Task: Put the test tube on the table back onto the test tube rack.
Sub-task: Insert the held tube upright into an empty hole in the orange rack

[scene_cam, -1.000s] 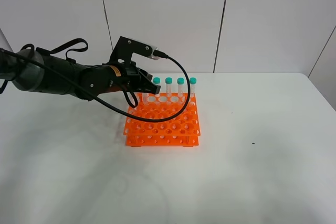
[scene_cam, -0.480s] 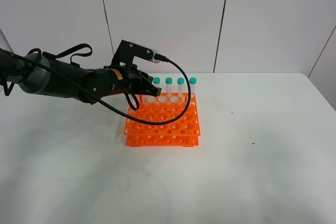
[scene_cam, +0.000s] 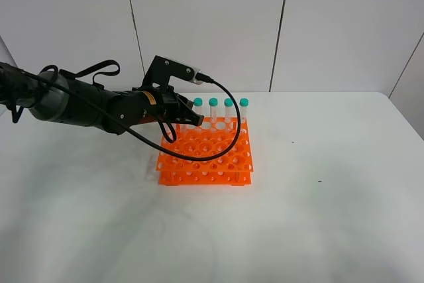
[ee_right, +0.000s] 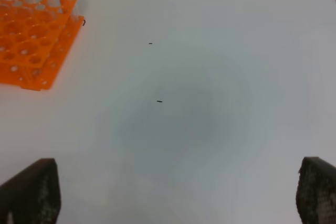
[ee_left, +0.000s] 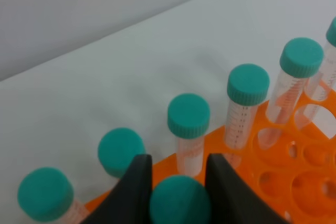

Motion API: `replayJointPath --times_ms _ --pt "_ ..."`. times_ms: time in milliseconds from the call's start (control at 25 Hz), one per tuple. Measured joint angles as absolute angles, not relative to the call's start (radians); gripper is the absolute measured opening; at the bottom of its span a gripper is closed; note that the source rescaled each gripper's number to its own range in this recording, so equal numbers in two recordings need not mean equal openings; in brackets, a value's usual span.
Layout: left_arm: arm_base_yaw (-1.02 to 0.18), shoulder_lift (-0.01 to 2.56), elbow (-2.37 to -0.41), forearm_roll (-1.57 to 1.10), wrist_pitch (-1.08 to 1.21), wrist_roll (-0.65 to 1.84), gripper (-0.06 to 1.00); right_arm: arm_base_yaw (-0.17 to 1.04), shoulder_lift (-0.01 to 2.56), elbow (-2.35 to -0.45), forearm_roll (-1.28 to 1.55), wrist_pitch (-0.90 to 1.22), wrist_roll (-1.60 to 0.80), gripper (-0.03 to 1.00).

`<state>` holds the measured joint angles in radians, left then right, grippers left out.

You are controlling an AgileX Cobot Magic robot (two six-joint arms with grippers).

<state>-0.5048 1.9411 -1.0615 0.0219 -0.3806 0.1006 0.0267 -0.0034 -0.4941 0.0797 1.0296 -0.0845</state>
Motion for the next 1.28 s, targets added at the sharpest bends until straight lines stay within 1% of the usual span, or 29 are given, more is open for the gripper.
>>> replayJointPath --times_ms 1280 --pt "-0.505 1.993 -1.062 -0.016 -0.417 0.08 0.0 0.027 -0.003 -0.494 0.08 1.03 -0.085 1.0"
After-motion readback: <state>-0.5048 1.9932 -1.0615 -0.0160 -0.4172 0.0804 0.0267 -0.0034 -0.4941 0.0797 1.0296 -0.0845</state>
